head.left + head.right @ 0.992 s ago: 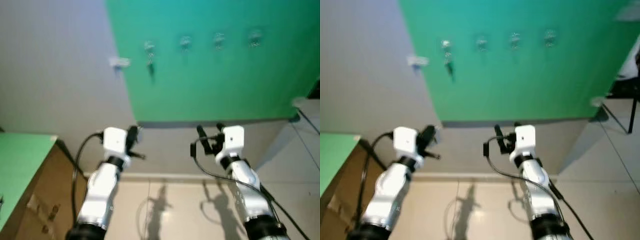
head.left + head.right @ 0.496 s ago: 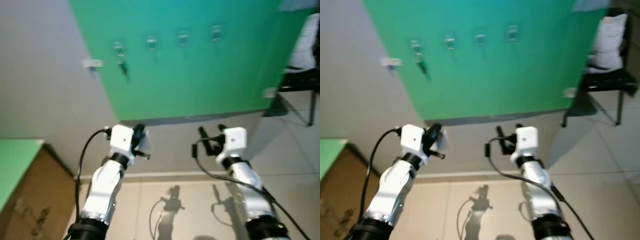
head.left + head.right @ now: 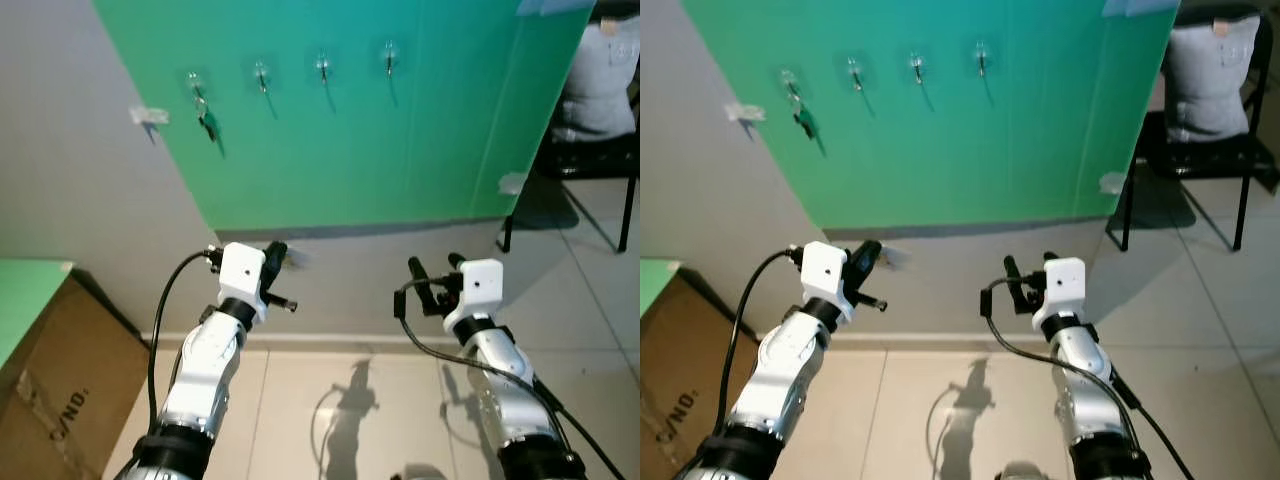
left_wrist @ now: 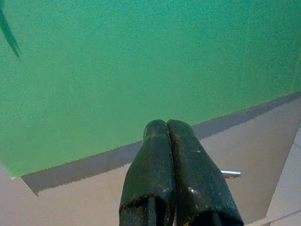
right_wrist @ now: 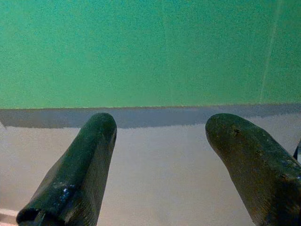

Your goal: Hang keys on a hook

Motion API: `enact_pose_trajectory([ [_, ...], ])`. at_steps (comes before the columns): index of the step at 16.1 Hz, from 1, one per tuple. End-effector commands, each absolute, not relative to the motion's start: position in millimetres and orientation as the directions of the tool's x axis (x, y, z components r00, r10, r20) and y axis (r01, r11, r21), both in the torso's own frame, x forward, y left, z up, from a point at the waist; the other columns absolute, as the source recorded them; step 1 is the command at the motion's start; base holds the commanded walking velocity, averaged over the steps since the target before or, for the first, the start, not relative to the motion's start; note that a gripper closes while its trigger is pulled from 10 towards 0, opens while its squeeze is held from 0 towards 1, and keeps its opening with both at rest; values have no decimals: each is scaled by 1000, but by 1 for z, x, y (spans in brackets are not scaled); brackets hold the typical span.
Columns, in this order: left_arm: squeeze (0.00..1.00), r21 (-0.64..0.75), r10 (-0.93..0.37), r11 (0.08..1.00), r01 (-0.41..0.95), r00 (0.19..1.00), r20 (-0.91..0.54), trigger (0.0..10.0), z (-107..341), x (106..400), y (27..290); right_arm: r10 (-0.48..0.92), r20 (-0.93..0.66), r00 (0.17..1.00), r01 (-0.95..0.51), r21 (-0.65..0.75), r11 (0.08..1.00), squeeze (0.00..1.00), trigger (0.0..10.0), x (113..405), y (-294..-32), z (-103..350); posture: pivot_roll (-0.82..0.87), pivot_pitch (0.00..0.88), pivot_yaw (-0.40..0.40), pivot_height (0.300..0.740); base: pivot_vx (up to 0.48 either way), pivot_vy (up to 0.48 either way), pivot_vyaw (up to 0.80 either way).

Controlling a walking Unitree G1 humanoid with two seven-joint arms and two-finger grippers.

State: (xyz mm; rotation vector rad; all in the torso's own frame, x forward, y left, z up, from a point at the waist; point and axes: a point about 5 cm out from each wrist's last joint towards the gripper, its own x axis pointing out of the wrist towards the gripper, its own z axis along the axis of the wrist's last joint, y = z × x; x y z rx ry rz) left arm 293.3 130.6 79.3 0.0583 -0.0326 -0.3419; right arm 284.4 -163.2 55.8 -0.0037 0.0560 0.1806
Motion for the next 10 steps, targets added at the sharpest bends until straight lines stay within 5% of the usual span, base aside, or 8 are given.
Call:
enact_pose_trajectory([
  [1, 0, 74, -306, 950, 303, 951, 38, 0, 84, 295, 140, 195, -23, 981, -195, 17, 981, 0, 10000, 286, -154, 60, -253, 0, 127, 740, 371, 240, 0],
  [10, 0, 90, -374, 925, 368, 925, 61, 0, 94, 299, 129, 203, -17, 979, -203, 22, 979, 0, 10000, 286, -152, 59, -250, 0, 127, 740, 450, 0, 0],
])
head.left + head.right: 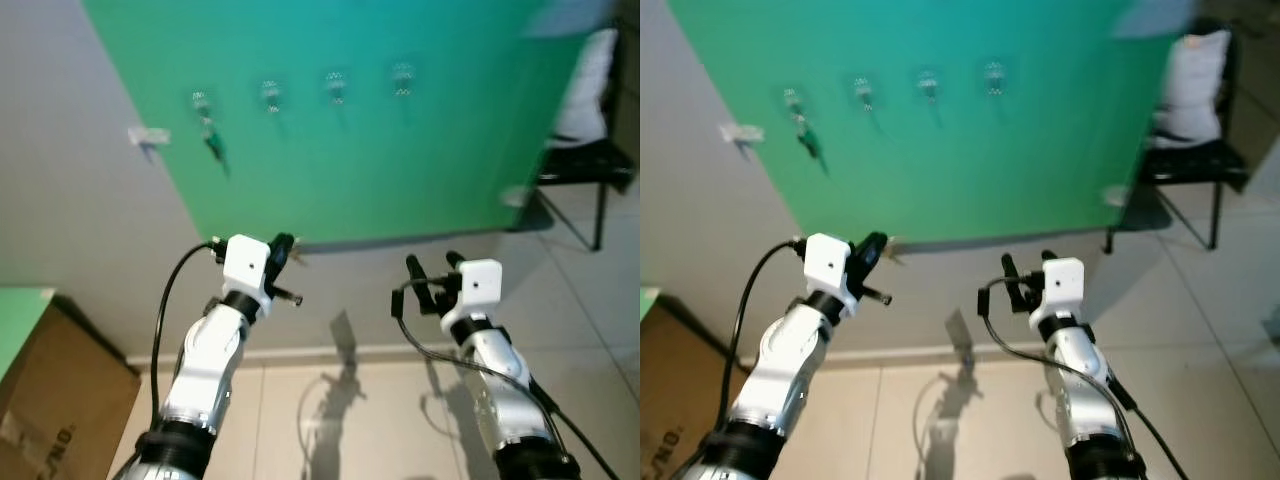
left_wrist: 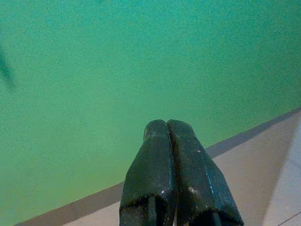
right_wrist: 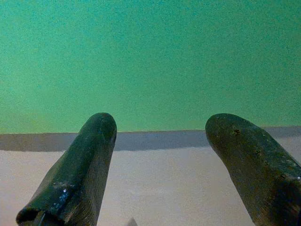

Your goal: Hang keys on a hook

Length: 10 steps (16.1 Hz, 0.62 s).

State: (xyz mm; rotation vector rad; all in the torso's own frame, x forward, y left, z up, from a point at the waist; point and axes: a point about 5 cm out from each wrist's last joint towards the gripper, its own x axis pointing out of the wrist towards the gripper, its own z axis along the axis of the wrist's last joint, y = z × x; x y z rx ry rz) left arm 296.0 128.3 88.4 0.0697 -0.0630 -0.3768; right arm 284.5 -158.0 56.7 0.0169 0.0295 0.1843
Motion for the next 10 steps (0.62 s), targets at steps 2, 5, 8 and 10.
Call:
enact_pose_trajectory([
  [2, 0, 95, -387, 920, 380, 920, 62, 0, 95, 300, 128, 205, -19, 979, -204, 21, 979, 0, 10000, 286, -151, 58, -251, 0, 129, 740, 480, 0, 0],
  [5, 0, 155, -470, 875, 460, 882, 37, 0, 97, 299, 118, 206, -21, 978, -206, 21, 978, 0, 10000, 286, -151, 58, -252, 0, 131, 740, 472, 0, 0],
  [8, 0, 163, -626, 772, 614, 779, 32, 0, 108, 293, 94, 211, -30, 977, -211, 20, 977, 0, 10000, 286, -151, 56, -250, 0, 130, 740, 154, 0, 0],
  [10, 0, 84, -725, 688, 721, 688, 33, 0, 126, 294, 79, 215, -37, 976, -214, 19, 977, 0, 10000, 285, -152, 54, -248, 0, 128, 740, 0, 0, 0],
])
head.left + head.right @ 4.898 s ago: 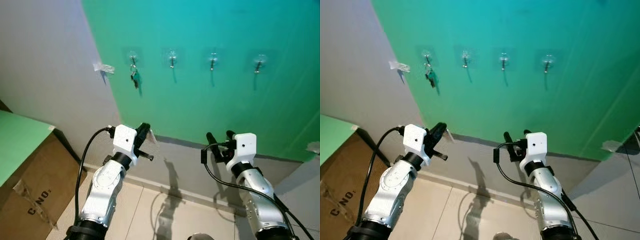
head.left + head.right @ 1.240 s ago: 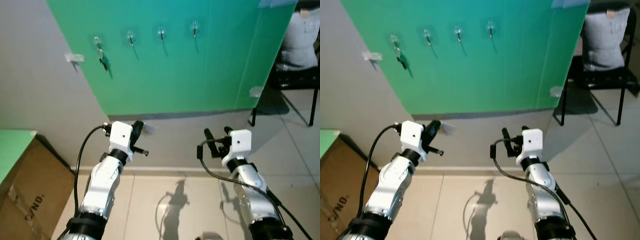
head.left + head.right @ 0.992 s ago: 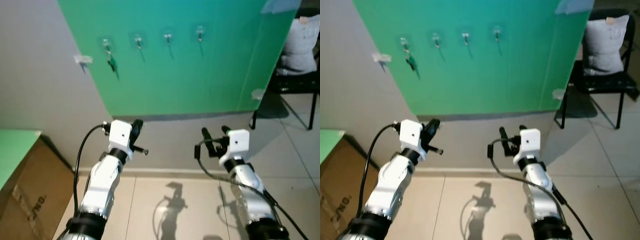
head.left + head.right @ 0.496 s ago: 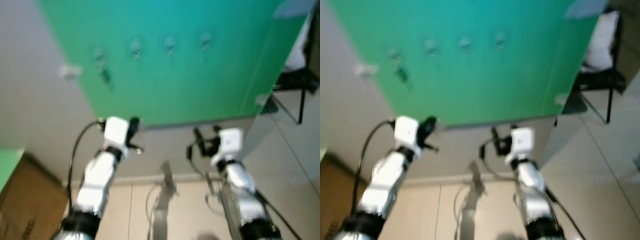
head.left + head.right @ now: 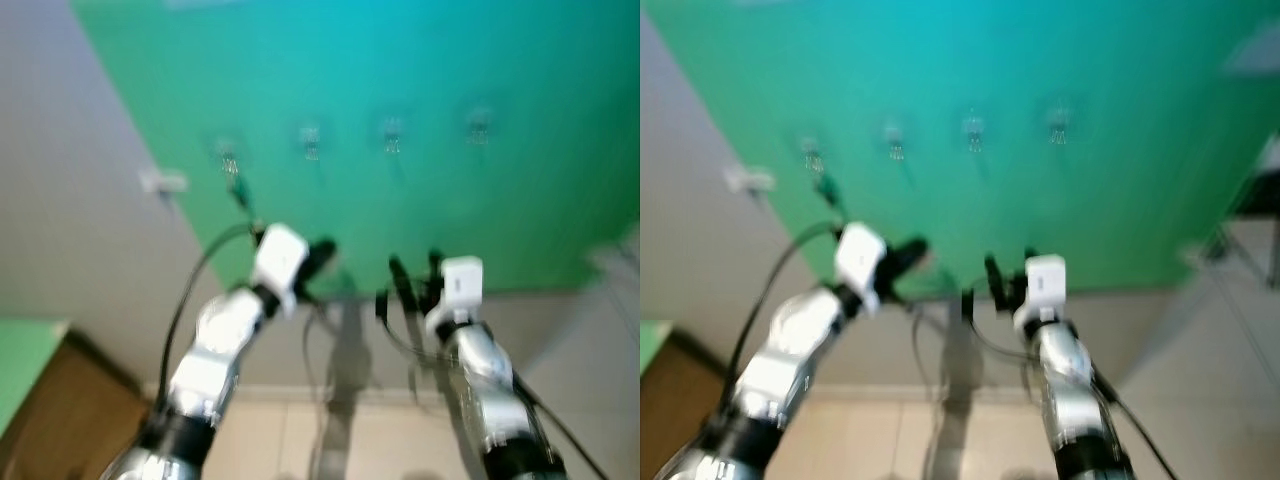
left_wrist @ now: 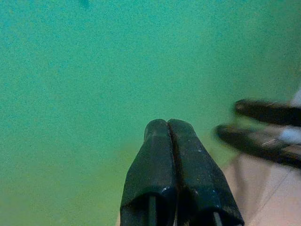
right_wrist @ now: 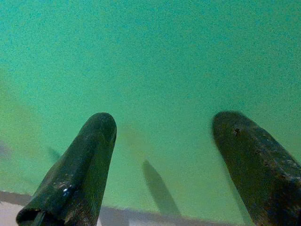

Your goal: Hang keys on a hook

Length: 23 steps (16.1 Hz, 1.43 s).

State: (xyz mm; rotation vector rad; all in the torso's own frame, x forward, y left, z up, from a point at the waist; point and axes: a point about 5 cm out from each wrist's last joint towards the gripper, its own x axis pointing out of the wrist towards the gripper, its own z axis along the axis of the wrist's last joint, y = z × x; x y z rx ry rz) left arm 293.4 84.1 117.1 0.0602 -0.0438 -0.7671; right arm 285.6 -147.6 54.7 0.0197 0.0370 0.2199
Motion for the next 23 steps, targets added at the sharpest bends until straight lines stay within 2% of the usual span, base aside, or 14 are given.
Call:
enact_pose_trajectory([
  [1, 0, -1, -715, 695, 719, 692, 104, 0, 143, 302, 79, 218, -41, 975, -217, 18, 976, 0, 10000, 285, -152, 53, -248, 0, 128, 740, 0, 0, 0],
  [3, 0, -92, -729, 662, 744, 667, 155, 0, 160, 309, 81, 223, -47, 974, -222, 19, 975, 0, 10000, 285, -150, 52, -247, 0, 130, 740, 0, 0, 0],
  [5, 0, -160, -771, 587, 793, 609, 188, 0, 175, 313, 83, 226, -52, 973, -225, 24, 974, 0, 10000, 285, -148, 52, -248, 0, 130, 740, 0, 0, 0],
  [11, 0, -298, -794, 484, 823, 556, 245, 0, 198, 322, 94, 232, -68, 970, -230, 29, 973, 0, 10000, 279, -150, 46, -261, 0, 136, 740, 0, 0, 0],
  [16, 0, -348, -782, 471, 811, 566, 260, 0, 201, 328, 97, 238, -73, 968, -237, 29, 971, 0, 10000, 277, -151, 46, -256, 0, 127, 740, 0, 0, 0],
  [23, 0, -540, -691, 380, 751, 618, 374, 0, 221, 354, 107, 250, -76, 965, -248, 32, 968, 0, 10000, 277, -148, 45, -259, 0, 127, 740, 0, 0, 0],
])
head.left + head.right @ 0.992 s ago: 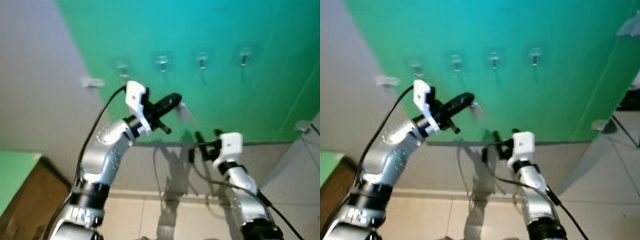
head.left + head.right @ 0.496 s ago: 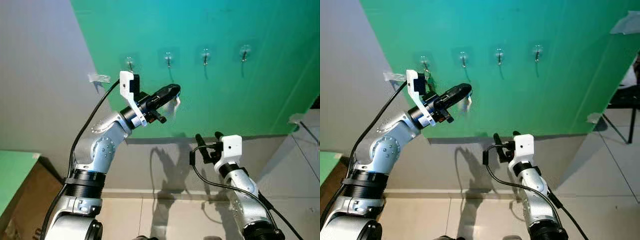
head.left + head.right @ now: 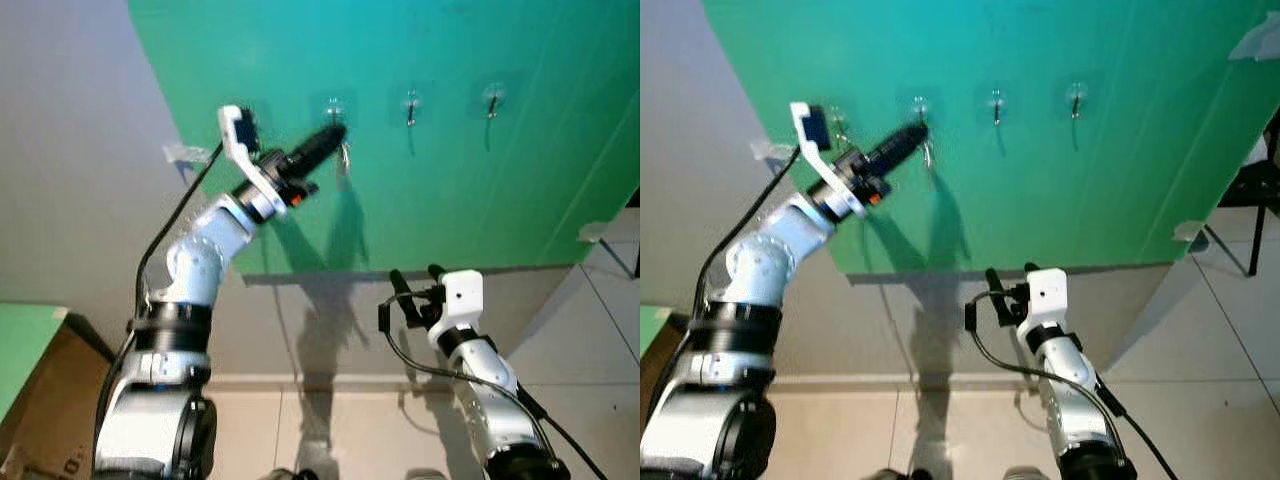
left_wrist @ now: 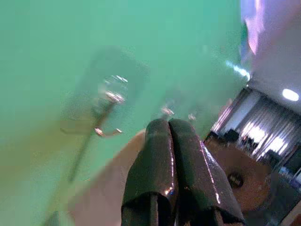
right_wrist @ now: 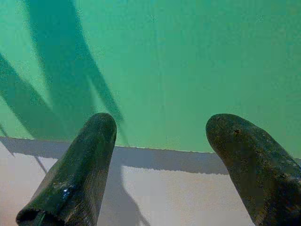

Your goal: Hang keys on a hook

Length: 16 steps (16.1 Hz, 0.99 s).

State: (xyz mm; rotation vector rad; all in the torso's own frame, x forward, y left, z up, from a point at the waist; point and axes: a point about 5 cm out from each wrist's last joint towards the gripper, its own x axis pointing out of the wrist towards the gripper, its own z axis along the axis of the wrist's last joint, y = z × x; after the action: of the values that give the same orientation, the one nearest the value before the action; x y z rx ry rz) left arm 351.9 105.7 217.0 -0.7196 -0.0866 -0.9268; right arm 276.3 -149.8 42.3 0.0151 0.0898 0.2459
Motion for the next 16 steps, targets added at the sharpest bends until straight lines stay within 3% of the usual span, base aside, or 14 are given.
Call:
enact_pose_trajectory([
  [1, 0, -547, -690, 375, 749, 619, 375, 0, 221, 355, 108, 250, -76, 965, -248, 32, 968, 0, 10000, 276, -147, 45, -262, 0, 131, 740, 0, 0, 0],
  [10, 0, -689, -622, 231, 687, 649, 438, 0, 224, 364, 107, 249, -87, 965, -246, 40, 968, 0, 10000, 272, -146, 41, -266, 0, 140, 740, 0, 0, 0],
  [16, 0, -745, -592, 213, 633, 690, 417, 0, 215, 369, 107, 253, -91, 963, -251, 39, 967, 0, 10000, 271, -145, 41, -266, 0, 137, 740, 0, 0, 0],
])
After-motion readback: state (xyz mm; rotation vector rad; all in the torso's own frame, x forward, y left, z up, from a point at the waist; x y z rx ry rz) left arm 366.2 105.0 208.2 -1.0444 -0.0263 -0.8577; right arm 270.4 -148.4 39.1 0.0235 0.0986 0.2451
